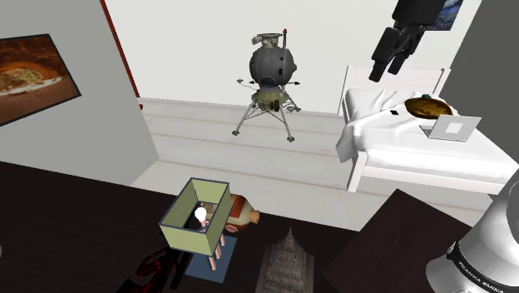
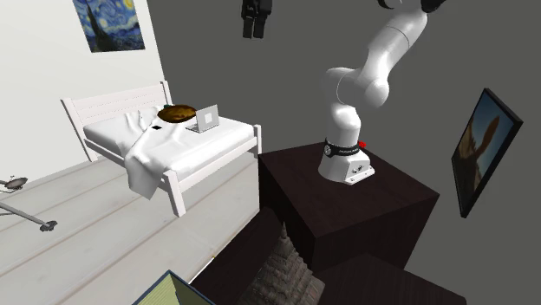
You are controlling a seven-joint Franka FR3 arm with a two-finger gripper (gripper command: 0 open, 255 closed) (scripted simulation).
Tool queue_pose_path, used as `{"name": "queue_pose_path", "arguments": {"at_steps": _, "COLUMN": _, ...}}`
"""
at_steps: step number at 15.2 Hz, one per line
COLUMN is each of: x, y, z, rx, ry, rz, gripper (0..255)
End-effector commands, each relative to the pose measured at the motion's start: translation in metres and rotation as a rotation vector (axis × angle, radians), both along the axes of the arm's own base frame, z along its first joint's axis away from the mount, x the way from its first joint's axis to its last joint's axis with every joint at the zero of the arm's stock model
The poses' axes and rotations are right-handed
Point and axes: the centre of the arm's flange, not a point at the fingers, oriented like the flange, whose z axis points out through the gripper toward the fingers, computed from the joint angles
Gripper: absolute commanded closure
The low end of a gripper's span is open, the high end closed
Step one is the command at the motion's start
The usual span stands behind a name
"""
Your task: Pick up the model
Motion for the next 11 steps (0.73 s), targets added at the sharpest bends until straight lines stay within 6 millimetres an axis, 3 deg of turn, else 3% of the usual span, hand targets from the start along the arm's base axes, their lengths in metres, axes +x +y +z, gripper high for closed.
{"name": "queue_pose_path", "arguments": {"at_steps": 1, "x": 0.0, "y": 0.0, "z": 0.0, "rx": 0.0, "ry": 0.0, "rz": 0.0, "gripper": 0}}
{"name": "queue_pose_path", "arguments": {"at_steps": 11, "x": 0.009, "y": 0.06, "z": -0.116, "rx": 0.035, "ry": 0.072, "rz": -0.25, "gripper": 0}}
